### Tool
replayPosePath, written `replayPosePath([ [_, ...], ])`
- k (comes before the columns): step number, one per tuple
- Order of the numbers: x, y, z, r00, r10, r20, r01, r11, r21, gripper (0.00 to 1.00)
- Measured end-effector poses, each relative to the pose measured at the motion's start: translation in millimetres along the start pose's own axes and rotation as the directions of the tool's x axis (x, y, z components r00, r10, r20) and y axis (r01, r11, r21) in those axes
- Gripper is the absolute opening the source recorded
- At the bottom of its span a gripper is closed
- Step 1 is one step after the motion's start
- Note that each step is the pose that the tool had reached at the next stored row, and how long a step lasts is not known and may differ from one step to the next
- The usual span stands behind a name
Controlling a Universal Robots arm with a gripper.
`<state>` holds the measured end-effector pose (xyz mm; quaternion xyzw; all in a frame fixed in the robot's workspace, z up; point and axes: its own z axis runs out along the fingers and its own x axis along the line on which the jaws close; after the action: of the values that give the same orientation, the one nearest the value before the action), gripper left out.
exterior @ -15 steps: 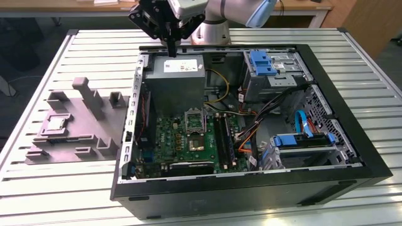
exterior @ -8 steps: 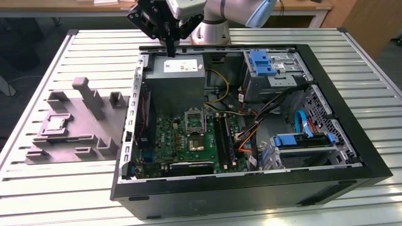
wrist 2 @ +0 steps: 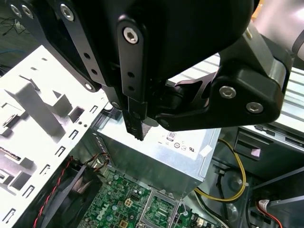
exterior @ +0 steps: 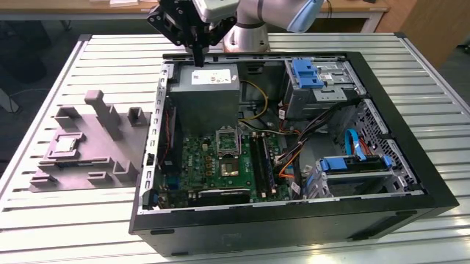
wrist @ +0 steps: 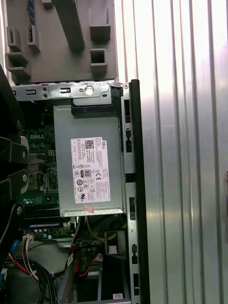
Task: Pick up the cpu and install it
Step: 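Reach for the cpu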
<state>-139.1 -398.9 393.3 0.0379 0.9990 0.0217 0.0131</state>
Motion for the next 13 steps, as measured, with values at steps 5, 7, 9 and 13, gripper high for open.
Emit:
replayPosePath([
  [5,0.8,-0.1,0.0,1.0,0.0,0.0,0.0,1.0,0.0,0.11],
  [7,2.2,-0.2,-0.1,1.0,0.0,0.0,0.0,1.0,0.0,0.11],
  [9,3.5,-0.3,-0.1,1.0,0.0,0.0,0.0,1.0,0.0,0.11],
  [13,4.2,-0.3,-0.1,1.0,0.0,0.0,0.0,1.0,0.0,0.11],
])
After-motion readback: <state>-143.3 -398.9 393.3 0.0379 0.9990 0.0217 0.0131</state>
